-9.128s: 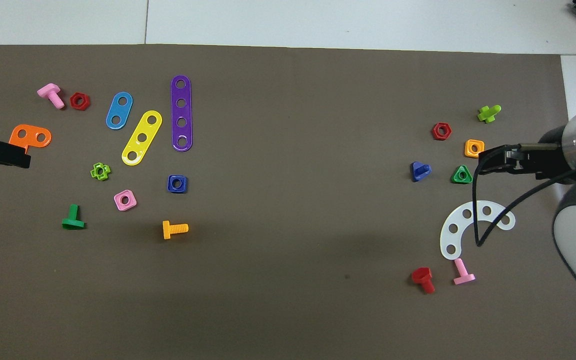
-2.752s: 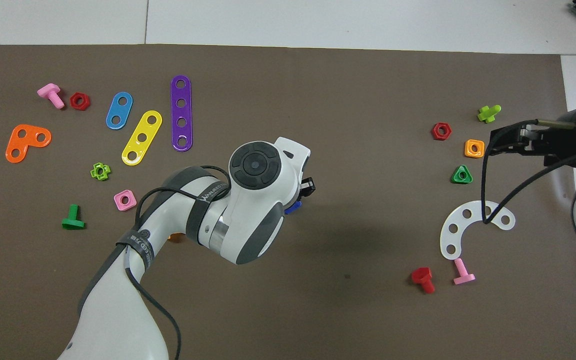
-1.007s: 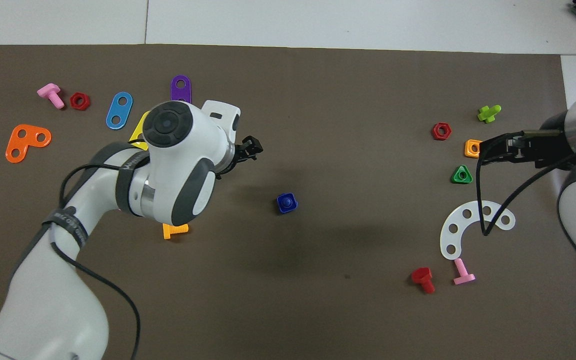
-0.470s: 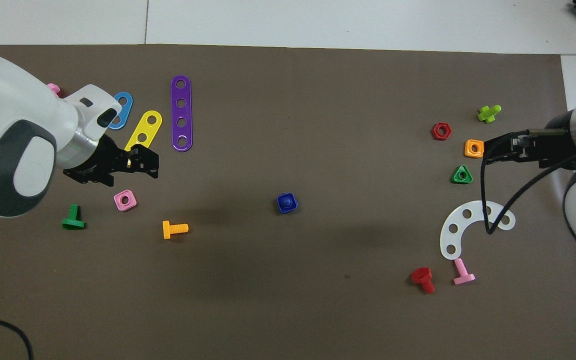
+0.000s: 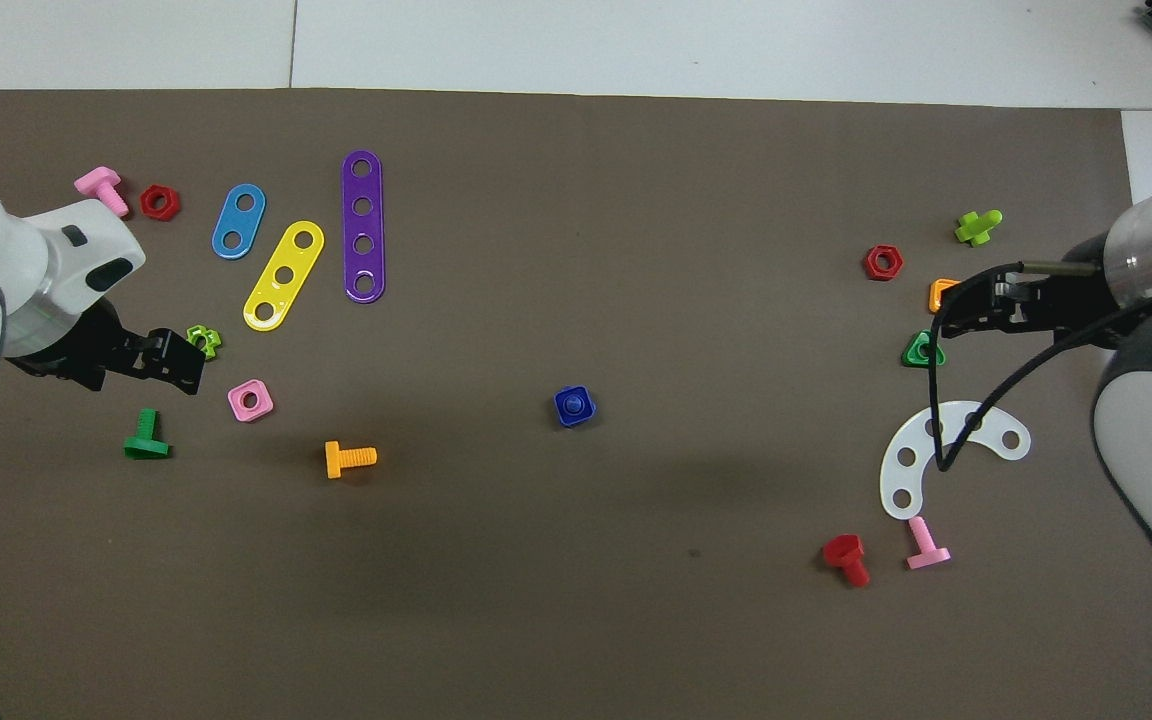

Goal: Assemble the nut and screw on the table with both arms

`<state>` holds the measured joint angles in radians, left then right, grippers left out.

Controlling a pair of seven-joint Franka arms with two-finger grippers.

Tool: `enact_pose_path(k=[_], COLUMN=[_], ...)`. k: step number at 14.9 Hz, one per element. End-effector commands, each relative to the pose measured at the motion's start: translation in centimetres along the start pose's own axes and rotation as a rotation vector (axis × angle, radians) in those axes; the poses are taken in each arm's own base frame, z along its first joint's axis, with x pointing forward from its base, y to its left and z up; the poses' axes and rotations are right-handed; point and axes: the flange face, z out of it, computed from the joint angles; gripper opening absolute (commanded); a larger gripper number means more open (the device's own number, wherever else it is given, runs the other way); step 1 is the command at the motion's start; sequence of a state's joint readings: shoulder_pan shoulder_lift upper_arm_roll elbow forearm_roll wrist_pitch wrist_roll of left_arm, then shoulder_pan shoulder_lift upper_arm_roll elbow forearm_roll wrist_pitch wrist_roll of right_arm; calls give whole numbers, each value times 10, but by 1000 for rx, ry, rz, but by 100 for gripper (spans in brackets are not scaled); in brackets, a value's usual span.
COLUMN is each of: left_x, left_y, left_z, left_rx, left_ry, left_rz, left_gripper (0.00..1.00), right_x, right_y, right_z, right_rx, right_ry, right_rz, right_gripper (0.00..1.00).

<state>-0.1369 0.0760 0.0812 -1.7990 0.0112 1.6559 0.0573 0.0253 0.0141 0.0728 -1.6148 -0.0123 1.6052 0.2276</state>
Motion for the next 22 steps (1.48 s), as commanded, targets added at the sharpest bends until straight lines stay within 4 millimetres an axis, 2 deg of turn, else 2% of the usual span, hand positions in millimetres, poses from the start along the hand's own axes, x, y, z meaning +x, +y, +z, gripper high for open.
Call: enact_pose_path(k=[1, 3, 4, 5, 8, 14, 16, 22], left_x=[-30, -38, -36, -33, -29, -30, -30, -32], left_y=[-50, -69, -72, -72, -64, -58, -48, -41], left_z=[-28, -51, -62, -73, -88, -103, -111, -110], left_rx=[8, 11, 18, 24, 30, 37, 43, 43], left_ry=[95, 172, 210, 240, 273, 300, 315, 305], left_rz=[35, 6, 2, -1, 0, 9, 35, 50], left_gripper=[100, 100, 100, 100, 100, 100, 100, 100], right_x=[-4, -8, -11, -13, -18, -20, -20, -20], right_y=[1, 1, 1, 1, 3, 6, 6, 6], right_z=[-3, -6, -5, -6, -9, -9, -8, -8], right_rx=[2, 2, -2, -10, -21, -12, -6, 0], right_ry=[-11, -6, -7, -3, 1, 11, 10, 7], right_rz=[13, 14, 12, 7, -2, -36, -34, -29], right_gripper=[100, 100, 100, 100, 100, 100, 100, 100])
